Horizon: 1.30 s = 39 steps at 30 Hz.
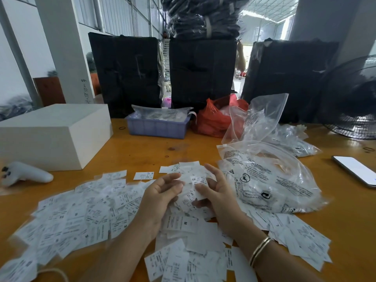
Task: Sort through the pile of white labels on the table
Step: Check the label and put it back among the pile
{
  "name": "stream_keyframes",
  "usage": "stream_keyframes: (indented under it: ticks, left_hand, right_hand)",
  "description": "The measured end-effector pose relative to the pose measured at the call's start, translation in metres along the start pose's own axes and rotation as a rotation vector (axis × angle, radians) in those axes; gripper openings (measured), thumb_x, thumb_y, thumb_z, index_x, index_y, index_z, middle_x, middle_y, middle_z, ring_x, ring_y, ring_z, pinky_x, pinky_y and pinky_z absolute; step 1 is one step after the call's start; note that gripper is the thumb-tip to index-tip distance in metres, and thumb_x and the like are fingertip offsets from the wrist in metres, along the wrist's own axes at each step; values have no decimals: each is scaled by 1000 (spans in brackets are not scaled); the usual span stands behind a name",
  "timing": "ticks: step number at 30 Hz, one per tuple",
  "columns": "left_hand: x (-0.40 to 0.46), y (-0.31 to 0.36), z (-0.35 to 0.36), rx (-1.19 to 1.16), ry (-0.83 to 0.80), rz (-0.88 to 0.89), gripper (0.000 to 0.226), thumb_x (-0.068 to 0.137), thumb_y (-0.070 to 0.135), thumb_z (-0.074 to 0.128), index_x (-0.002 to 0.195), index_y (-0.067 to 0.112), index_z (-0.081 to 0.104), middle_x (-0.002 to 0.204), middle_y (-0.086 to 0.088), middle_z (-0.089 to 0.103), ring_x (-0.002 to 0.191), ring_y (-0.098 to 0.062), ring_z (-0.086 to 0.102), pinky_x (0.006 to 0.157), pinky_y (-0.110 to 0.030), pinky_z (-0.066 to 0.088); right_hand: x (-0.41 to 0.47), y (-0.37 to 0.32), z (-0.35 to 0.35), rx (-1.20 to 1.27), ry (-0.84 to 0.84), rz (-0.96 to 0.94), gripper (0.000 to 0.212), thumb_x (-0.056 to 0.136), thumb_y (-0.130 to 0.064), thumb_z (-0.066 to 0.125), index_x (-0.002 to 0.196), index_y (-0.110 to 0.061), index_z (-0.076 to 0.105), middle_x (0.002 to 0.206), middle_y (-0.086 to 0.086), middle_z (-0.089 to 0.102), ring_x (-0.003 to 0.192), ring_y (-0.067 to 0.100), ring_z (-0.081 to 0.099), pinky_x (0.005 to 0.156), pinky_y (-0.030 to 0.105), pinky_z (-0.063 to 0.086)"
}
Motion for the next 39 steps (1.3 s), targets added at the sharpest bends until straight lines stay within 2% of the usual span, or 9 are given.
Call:
stream_keyframes:
  ticks: [2,4,8,10,13,19,24,29,39]
  left_hand:
    - [1,0,0,7,-7,8,23,84,6,65,99,23,69,92,5,75,78,-4,70,56,-11,50]
    - [1,0,0,5,-14,18,24,85,4,64,101,21,67,94,5,75,80,-4,70,56,-11,50]
    - [2,1,-2,10,1,51,24,85,2,63,101,19,66,95,4,75,86,-4,69,61,-10,50]
    - [3,1,-4,18,19,59,23,84,2,64,101,18,67,95,3,75,90,-8,70,69,-18,54]
    - [4,0,-4,67,27,81,22,84,2,66,100,17,67,95,2,75,94,-12,70,82,-32,54]
    - [3,0,-2,225,29,168,21,83,4,68,98,19,67,90,12,74,85,2,68,66,-7,50]
    - [1,2,-1,293,41,225,20,82,5,69,92,23,68,89,15,73,85,2,67,66,-6,49]
    - [0,4,-1,379,36,279,20,83,9,70,88,28,69,88,19,71,86,3,65,68,-7,49]
    - [1,5,0,375,27,282,18,84,12,68,94,27,66,87,25,70,83,12,64,64,-2,46]
  right_hand:
    - [-1,-1,0,-89,17,-26,56,87,-8,65,127,-39,41,74,-5,61,58,14,64,59,25,54]
    - [-1,-2,-3,-132,58,-39,53,85,-9,68,126,-32,42,78,1,63,61,13,63,60,21,51]
    - [-2,-5,-5,-99,88,-65,17,86,-10,67,97,-24,65,70,-4,63,57,10,57,55,22,48]
    - [-2,-6,-5,-118,106,-78,16,87,-12,66,85,-27,70,71,-8,65,56,10,57,55,22,47]
    - [-2,-6,-6,-143,129,-95,13,87,-14,65,85,-26,70,70,-10,65,56,11,57,56,21,48]
    - [-2,-7,-6,-179,164,-127,11,88,-11,64,90,-21,67,66,-10,64,54,10,58,53,17,47]
    - [-2,-7,-10,-162,224,-127,12,89,-11,63,91,-22,66,67,-8,65,52,9,59,52,17,47]
    - [-4,-6,-5,-248,151,-124,10,89,-12,63,93,-21,65,79,-4,65,55,11,62,53,18,47]
    - [-6,-9,2,-412,82,-122,15,88,-17,65,85,-32,66,72,-20,65,56,4,62,49,20,49]
Point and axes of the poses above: each hand's wrist, its own x-axis towards the middle knuckle, its own z-axis out of the palm, y = z × x, the point moved 4 cm from there along x, towards the middle knuckle
